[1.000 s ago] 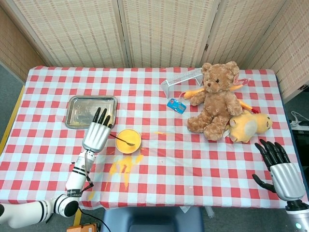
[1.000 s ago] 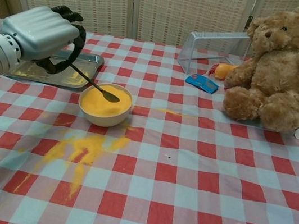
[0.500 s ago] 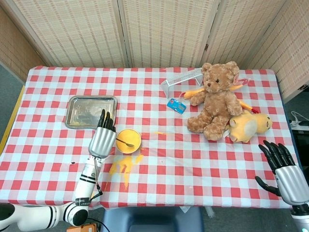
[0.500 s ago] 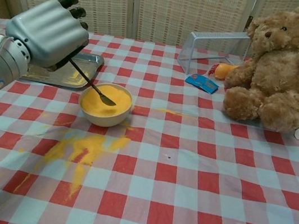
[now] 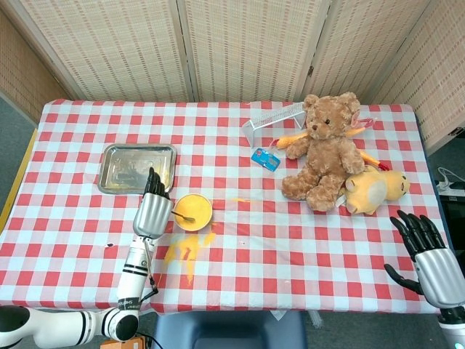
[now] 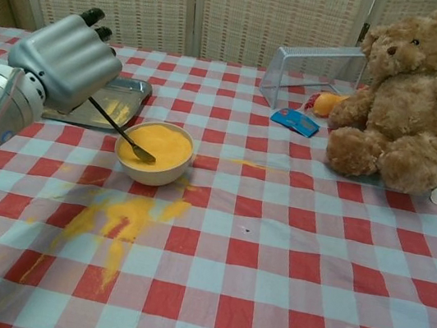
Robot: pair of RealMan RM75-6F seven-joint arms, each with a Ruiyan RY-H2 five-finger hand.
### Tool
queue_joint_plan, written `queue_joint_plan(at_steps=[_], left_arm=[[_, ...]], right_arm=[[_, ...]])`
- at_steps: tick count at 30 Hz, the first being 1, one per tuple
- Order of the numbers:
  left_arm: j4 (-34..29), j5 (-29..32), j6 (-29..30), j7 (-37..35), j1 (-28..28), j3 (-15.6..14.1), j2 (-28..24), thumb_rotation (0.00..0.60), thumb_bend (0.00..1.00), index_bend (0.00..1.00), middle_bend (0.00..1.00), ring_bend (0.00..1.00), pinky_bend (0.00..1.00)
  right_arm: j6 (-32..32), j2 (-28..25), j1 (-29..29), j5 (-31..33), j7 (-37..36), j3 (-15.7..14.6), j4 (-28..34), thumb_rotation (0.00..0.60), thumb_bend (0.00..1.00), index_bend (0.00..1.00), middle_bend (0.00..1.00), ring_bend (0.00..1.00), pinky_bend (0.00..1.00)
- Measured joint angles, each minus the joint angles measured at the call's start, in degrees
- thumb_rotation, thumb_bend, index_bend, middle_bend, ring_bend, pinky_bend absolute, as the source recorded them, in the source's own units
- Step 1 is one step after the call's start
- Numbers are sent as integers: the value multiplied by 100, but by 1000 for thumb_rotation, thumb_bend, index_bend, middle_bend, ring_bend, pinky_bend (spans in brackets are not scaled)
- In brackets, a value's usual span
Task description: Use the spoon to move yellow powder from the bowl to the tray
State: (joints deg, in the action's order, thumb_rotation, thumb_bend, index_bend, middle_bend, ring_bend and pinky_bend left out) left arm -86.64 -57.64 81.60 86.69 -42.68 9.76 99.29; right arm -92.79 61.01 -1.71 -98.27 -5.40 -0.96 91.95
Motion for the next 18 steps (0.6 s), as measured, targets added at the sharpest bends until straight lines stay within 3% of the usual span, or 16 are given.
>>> queue_joint_plan(at_steps=[18], left_arm=[[755,349,-339,-651,-276,379,182,600,815,829,326,136,21]], right_arm=[[134,37,-21,200,123,74,27,600,148,0,0,0,0]])
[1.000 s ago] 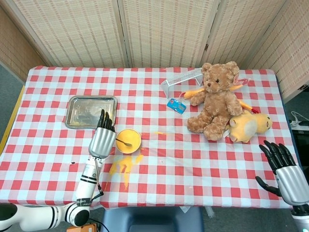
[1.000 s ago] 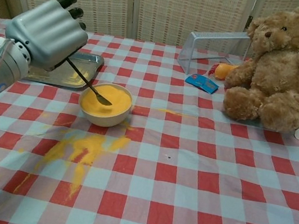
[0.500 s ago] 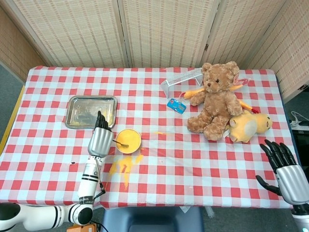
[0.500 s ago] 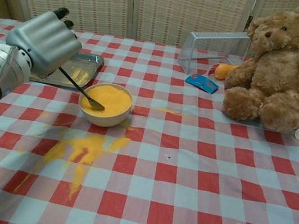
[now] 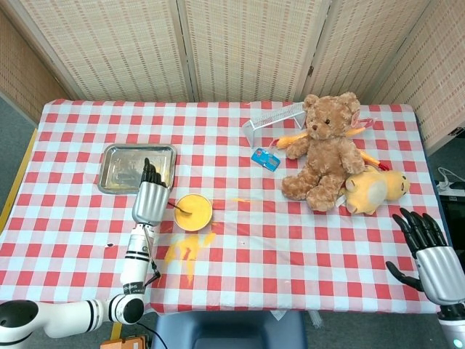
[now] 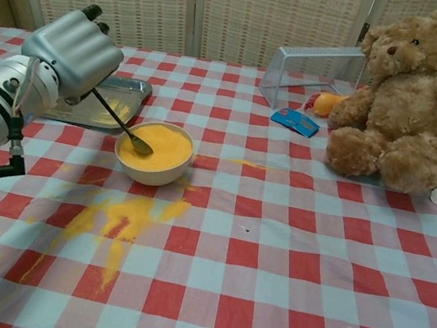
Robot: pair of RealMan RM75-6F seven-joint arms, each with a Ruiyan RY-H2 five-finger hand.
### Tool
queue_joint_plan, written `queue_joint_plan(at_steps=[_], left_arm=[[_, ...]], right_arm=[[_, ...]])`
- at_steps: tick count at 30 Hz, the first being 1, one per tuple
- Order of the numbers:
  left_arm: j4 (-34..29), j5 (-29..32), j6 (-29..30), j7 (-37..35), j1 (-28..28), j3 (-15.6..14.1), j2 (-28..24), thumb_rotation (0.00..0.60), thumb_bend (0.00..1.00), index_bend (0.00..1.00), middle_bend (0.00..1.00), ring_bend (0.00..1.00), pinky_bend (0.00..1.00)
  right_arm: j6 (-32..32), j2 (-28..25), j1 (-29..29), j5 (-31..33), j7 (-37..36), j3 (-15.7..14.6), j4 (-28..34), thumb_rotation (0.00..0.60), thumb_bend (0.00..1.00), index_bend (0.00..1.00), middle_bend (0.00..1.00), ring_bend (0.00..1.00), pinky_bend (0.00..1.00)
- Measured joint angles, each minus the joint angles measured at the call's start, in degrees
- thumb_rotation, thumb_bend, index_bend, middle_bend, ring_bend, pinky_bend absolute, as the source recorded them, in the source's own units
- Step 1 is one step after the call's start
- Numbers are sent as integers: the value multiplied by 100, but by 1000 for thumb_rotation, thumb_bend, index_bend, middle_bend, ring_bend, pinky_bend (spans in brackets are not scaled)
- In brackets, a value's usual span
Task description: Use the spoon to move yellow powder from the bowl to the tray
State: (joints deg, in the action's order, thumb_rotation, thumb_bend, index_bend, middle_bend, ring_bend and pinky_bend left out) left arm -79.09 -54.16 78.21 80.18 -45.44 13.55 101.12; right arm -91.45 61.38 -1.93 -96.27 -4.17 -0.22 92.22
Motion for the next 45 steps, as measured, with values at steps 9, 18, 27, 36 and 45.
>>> queue_joint_plan(at_steps=[9,18,27,36,45], left_arm=[[-404,-112,-55,-603,-15,90,-169,600,818,829,329,136,22],[-620,-172,88,-765,-44,164,-355,600,822,829,331,136,20],[-940,-67,96,-764,23,43,-531,600,821,829,328,136,19],[-1650,31,149,-594,102,-190,-759,600,821,829,329,136,19],[-1455,370,27,-398,28,-277,-774,600,824,830,322,137,19]], right_arm=[[14,2,2,12,23,8,16,600,148,0,0,0,0],[-53,-26,38,-15,-5,1,11,600,149,0,0,0,0],[-50,-19,37,-30,1,3,9,600,149,0,0,0,0],[-104,-34,56,-114,-32,-27,15,600,149,0,0,0,0],[-183,-56,86,-152,-82,-28,-9,600,148,0,0,0,0]])
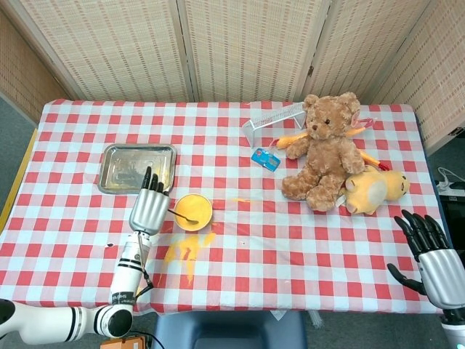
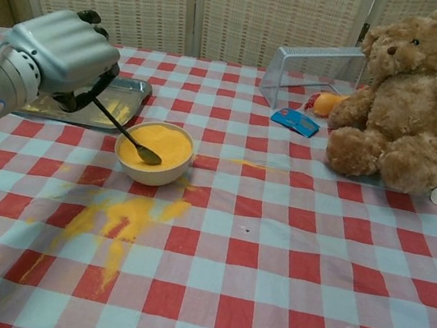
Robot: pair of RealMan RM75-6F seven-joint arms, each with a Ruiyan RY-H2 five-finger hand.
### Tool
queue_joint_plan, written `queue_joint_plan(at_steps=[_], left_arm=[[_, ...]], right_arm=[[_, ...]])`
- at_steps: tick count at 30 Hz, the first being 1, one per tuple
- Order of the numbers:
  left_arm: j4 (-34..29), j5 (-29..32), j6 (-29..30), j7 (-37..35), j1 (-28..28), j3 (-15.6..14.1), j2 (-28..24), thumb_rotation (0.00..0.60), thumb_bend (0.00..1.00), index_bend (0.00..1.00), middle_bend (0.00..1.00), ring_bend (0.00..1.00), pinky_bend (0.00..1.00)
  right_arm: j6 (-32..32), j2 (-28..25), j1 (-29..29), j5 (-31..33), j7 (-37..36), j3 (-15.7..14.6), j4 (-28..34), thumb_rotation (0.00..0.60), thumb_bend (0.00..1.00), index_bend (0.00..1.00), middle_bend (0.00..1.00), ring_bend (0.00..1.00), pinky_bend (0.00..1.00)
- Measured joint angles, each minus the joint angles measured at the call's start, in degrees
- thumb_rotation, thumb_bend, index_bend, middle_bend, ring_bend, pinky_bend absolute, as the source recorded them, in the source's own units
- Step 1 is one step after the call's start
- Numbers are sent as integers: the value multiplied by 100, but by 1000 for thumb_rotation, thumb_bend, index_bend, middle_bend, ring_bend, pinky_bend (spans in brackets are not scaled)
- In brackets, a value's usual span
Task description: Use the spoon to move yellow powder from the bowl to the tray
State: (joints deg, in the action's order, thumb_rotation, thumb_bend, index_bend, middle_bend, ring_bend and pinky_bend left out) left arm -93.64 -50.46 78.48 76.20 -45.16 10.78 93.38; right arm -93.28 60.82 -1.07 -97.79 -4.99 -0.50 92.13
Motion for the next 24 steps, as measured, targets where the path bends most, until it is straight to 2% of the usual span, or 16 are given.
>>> queue_joint_plan(at_steps=[12,24], left_arm=[[721,-7,-138,-387,-147,75,144,600,821,830,325,136,20],[865,-457,-72,-968,-168,138,115,600,823,830,324,136,20]], right_arm=[[3,6,1,70,1,44,-3,600,149,0,0,0,0],[6,-5,12,96,15,54,5,600,148,0,0,0,0]])
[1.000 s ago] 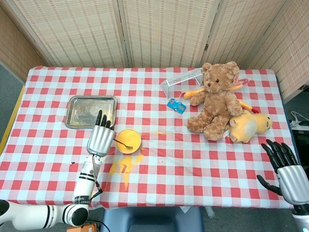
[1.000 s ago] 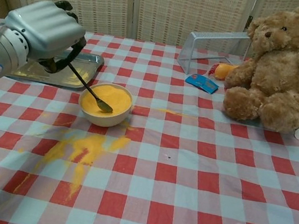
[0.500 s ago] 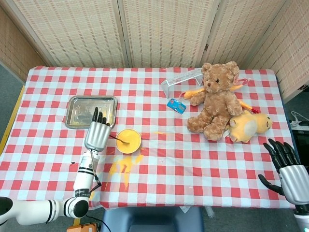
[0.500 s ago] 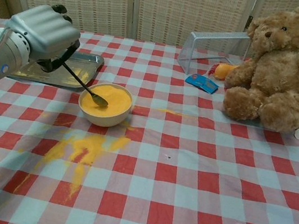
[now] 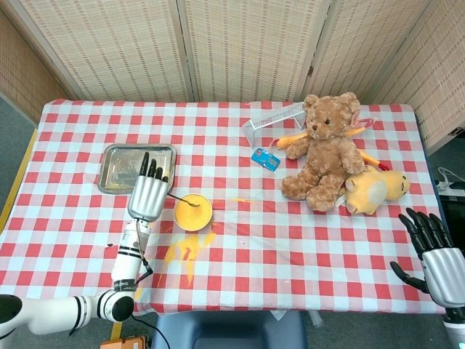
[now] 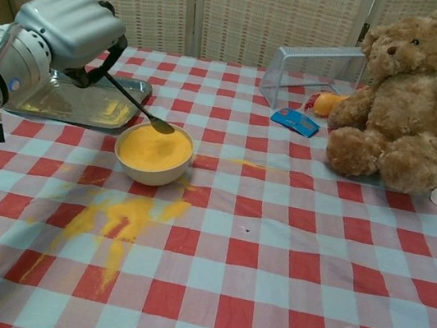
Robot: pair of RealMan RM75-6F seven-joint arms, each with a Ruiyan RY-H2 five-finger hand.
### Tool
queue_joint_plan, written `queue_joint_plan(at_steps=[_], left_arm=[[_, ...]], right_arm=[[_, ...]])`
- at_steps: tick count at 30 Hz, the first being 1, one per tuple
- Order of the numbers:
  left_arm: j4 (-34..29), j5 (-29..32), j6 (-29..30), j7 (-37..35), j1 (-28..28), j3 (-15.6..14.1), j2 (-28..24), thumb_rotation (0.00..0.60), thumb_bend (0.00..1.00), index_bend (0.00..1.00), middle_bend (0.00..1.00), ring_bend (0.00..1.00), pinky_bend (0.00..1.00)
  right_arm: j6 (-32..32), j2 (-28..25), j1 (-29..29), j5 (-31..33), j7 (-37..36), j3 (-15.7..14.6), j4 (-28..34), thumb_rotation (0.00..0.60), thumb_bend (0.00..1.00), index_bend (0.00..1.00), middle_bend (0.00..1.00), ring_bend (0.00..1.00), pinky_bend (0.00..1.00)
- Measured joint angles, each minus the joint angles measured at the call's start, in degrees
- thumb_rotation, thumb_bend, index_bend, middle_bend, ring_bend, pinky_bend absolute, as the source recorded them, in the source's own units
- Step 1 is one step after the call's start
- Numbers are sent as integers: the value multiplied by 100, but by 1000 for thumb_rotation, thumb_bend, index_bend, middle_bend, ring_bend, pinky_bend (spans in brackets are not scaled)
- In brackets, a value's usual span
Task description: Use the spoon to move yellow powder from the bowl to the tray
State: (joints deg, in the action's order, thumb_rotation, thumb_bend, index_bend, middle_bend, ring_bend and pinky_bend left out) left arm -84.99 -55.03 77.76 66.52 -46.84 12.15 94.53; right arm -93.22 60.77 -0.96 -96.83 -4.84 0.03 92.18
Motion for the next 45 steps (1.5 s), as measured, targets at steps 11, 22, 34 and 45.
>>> queue_joint_plan(at_steps=[11,22,34,45], left_arm=[[399,-195,-12,-61,-19,-82,92,600,822,830,331,136,19],[892,-491,-121,-47,12,-331,363,600,817,830,332,136,20],[101,-346,-216,313,179,-477,15,600,818,830,337,143,20],[-574,-309,-103,523,256,-487,-331,600,810,830,340,145,20]], right_arm=[[-44,-3,21,2,-18,12,-13,600,148,0,0,0,0],[-16,1,11,25,4,29,4,600,148,0,0,0,0],[-61,1,37,-21,37,17,28,600,148,0,0,0,0],[-77,4,46,-70,69,-1,39,600,148,0,0,0,0]])
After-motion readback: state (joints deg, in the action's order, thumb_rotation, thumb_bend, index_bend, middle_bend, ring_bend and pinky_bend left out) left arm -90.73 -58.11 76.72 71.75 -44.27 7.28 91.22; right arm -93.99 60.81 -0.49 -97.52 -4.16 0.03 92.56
